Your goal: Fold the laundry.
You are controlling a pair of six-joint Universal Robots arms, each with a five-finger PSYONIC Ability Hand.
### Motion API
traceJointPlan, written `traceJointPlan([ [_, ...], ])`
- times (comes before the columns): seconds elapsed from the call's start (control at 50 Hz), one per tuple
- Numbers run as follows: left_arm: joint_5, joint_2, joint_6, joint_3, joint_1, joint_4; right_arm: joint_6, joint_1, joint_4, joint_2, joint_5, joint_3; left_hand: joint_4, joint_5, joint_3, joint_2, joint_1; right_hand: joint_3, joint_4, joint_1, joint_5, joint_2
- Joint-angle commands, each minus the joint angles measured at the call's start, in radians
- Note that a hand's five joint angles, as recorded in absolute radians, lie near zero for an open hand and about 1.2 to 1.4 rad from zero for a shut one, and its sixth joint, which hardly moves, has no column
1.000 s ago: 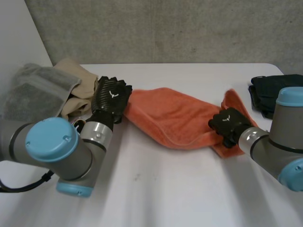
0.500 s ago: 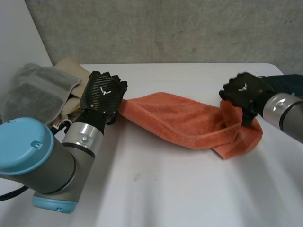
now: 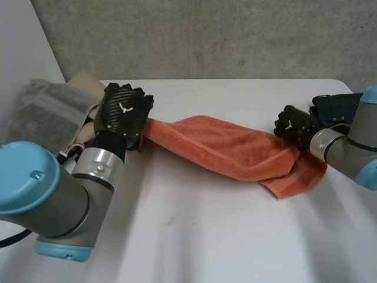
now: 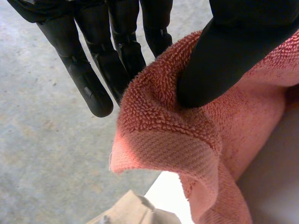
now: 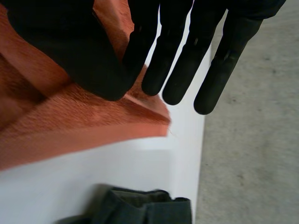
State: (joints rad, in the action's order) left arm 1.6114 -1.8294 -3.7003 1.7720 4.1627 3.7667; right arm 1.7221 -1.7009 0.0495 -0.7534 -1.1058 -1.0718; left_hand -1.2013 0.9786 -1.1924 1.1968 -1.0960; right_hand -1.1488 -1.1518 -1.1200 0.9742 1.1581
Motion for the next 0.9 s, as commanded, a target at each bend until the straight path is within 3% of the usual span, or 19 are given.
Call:
traceJointPlan([
  [0.02,0.002,0.088,-0.003,-0.006,0.057,-0.001,0.164,0.047,-0.017,-0.177,0.012,-0.057,-0.195,0.243,-0.204,0.199,-0.300,-0.247,-0.244,-0.276,0.248,0.238],
  [0.1,0.001,0.194,-0.006,-0.014,0.089,-0.014,0.344,0.108,0.077,-0.410,0.015,-0.103,-0.195,0.243,-0.204,0.199,-0.300,-0.247,-0.244,-0.276,0.248,0.238],
  [0.16,-0.002,0.257,-0.006,-0.032,0.103,-0.053,0.396,0.176,0.220,-0.568,0.011,-0.102,-0.195,0.243,-0.204,0.199,-0.300,-0.247,-0.244,-0.276,0.248,0.238],
  [0.24,-0.007,0.329,-0.004,-0.106,0.106,-0.213,0.418,0.256,0.383,-0.723,0.001,-0.073,-0.195,0.243,-0.204,0.199,-0.300,-0.247,-0.244,-0.276,0.248,0.238],
  [0.4,-0.014,0.340,0.036,-0.259,0.109,-0.488,0.546,0.285,0.558,-0.891,-0.006,-0.037,-0.195,0.243,-0.204,0.199,-0.300,-0.247,-0.244,-0.276,0.248,0.238],
  [0.52,-0.031,0.273,0.042,-0.301,0.125,-0.590,0.567,0.273,0.602,-0.848,-0.014,-0.086,-0.195,0.243,-0.204,0.199,-0.300,-0.247,-0.244,-0.276,0.248,0.238],
  [0.6,-0.051,0.119,0.037,-0.324,0.136,-0.590,0.560,0.232,0.599,-0.718,-0.031,-0.108,-0.195,0.243,-0.204,0.199,-0.300,-0.247,-0.244,-0.276,0.248,0.238],
  [0.74,-0.060,-0.157,0.011,-0.460,0.137,-0.588,0.530,0.087,0.584,-0.459,-0.192,-0.036,-0.195,0.243,-0.204,0.199,-0.300,-0.247,-0.244,-0.276,0.248,0.238],
  [0.82,-0.057,-0.286,-0.027,-0.623,0.140,-0.555,0.547,0.053,0.445,-0.356,-0.270,0.056,-0.195,0.243,-0.204,0.199,-0.300,-0.247,-0.244,-0.276,0.248,0.238],
  [0.9,-0.056,-0.343,-0.039,-0.785,0.140,-0.411,0.620,0.026,0.174,-0.334,-0.325,0.141,-0.195,0.243,-0.204,0.199,-0.300,-0.247,-0.244,-0.276,0.248,0.238],
])
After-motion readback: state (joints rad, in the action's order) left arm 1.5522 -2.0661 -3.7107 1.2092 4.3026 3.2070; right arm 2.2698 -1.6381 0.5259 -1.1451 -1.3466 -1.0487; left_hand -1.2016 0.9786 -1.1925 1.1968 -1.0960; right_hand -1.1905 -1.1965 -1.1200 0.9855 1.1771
